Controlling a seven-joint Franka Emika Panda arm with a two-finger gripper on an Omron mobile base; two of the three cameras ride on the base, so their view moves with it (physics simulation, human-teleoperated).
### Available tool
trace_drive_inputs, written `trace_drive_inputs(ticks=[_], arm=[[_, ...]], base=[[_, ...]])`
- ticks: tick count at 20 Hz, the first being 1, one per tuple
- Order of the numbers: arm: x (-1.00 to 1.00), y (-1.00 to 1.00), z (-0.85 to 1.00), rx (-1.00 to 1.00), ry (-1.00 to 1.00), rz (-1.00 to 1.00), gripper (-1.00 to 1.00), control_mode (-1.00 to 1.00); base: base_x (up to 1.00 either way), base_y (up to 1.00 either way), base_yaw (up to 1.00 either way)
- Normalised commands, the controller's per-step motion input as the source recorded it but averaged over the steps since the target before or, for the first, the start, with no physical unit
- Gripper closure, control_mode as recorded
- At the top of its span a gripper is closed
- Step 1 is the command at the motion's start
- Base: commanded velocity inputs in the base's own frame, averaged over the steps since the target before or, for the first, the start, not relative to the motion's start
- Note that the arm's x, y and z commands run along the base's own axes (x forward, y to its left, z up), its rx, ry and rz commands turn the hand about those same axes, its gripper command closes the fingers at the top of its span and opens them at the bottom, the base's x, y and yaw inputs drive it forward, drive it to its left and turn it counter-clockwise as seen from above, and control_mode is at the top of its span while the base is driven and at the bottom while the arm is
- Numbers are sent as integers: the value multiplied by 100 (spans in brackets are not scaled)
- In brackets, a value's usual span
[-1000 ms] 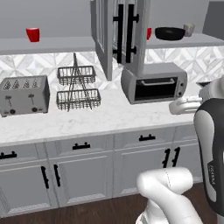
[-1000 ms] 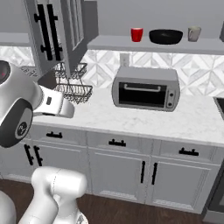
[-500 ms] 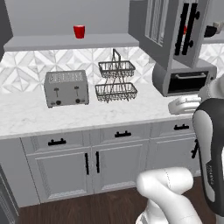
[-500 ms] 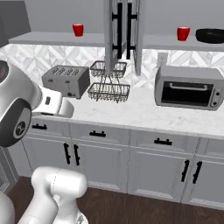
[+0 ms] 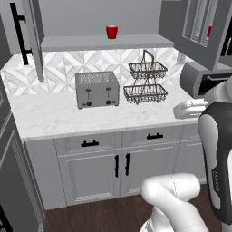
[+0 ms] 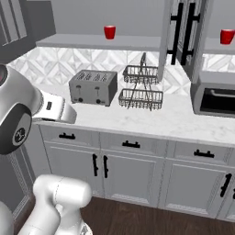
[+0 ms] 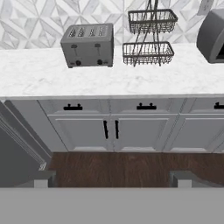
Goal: Gather all objects into one cabinet and sort the glasses and bowls to opposite sides.
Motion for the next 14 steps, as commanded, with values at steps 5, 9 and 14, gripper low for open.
trace_drive_inputs(ticks=[5,9,14], arm=[[0,0,0,0,0,0,-100,100],[0,0,0,0,0,0,-100,100],[0,0,0,0,0,0,-100,100]], base=[[42,28,3],[55,0,3],[41,0,1]])
